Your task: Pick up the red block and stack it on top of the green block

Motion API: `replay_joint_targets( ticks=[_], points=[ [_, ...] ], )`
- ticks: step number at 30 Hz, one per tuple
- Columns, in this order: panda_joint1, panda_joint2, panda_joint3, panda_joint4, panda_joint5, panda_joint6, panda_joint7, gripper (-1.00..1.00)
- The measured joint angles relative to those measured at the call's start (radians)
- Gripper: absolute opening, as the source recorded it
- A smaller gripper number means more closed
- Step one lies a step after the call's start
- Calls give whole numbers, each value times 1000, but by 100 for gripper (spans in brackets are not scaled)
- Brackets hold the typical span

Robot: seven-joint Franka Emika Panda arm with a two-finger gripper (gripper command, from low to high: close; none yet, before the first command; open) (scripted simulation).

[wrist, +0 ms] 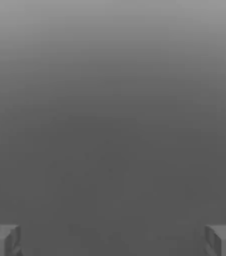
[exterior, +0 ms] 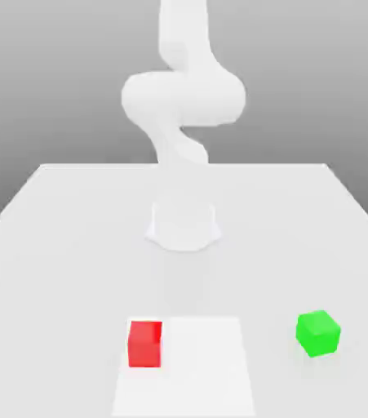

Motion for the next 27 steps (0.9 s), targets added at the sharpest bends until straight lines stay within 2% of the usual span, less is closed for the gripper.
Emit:
replay_joint_targets(
  ticks=[11,19,26,27],
  points=[
    [-47,410,-35,-216,-45,232,-39,0],
    [-67,700,-69,-370,3,399,-124,0],
    [-92,953,-37,-365,64,602,-177,0],
    [-94,974,-34,-362,68,619,-180,-100]
  ],
)
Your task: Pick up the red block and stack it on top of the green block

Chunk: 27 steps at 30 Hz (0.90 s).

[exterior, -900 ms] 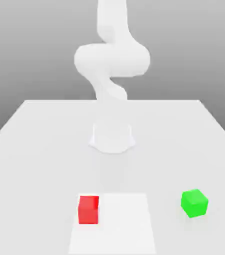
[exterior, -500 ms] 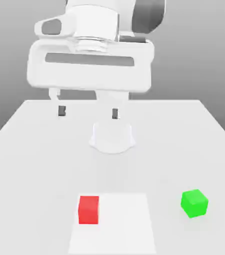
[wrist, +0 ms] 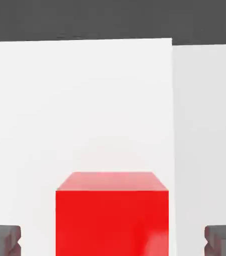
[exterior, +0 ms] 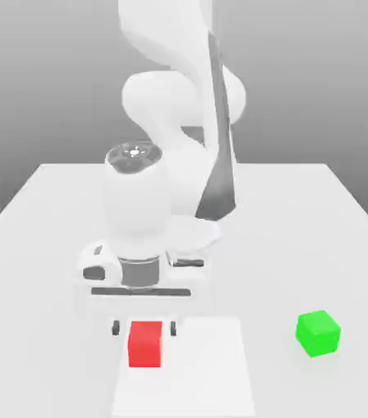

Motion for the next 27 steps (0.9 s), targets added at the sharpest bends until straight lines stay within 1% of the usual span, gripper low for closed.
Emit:
replay_joint_targets(
  ticks=[7,13,22,27],
  points=[
    [-2,-2,1,-1,-5,-2,4,-100],
    [-1,-196,-8,-29,-43,-167,31,-100],
    [146,-246,82,-11,-62,-235,-208,-100],
    [210,-258,154,2,-63,-260,-363,-100]
  ],
)
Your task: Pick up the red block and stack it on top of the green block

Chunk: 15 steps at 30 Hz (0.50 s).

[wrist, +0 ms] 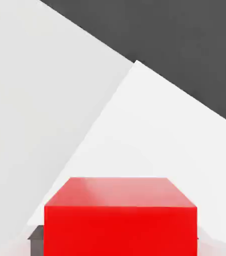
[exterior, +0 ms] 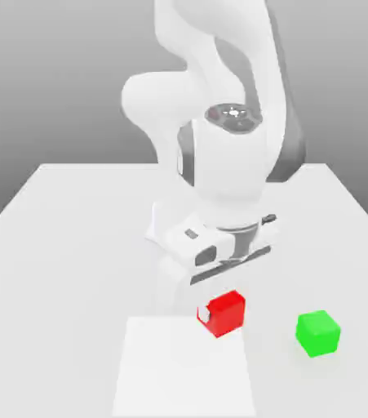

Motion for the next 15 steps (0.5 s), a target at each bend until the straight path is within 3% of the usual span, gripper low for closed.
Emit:
replay_joint_targets(
  ticks=[12,15],
  points=[
    [259,-29,75,33,20,-62,-387,-100],
    [299,35,71,39,-5,-6,-406,-100]
  ],
)
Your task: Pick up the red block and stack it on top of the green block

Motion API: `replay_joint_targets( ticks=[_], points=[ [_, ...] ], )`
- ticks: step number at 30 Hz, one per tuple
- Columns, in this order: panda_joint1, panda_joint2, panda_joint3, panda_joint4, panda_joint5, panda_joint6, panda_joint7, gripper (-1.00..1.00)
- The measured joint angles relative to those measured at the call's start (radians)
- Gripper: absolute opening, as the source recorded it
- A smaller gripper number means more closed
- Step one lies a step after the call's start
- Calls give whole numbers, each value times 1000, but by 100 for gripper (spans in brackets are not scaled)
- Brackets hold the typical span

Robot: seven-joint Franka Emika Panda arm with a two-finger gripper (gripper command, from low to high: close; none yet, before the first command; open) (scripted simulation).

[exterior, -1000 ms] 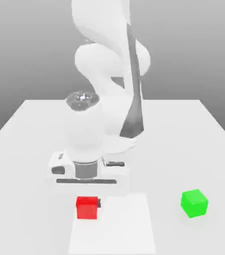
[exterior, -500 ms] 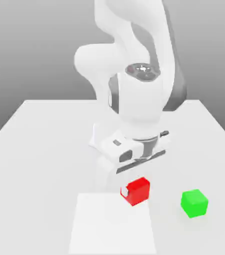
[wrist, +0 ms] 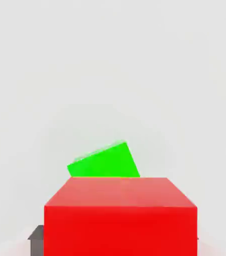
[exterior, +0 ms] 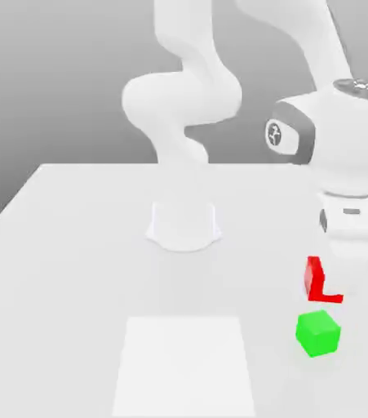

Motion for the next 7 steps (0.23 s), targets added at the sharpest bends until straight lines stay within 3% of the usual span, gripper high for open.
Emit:
replay_joint_targets(
  ticks=[3,4,7],
  points=[
    [-2,104,-30,5,-51,97,32,-100],
    [3,129,-38,7,-65,120,42,100],
    [3,129,-38,7,-65,120,42,100]
  ],
)
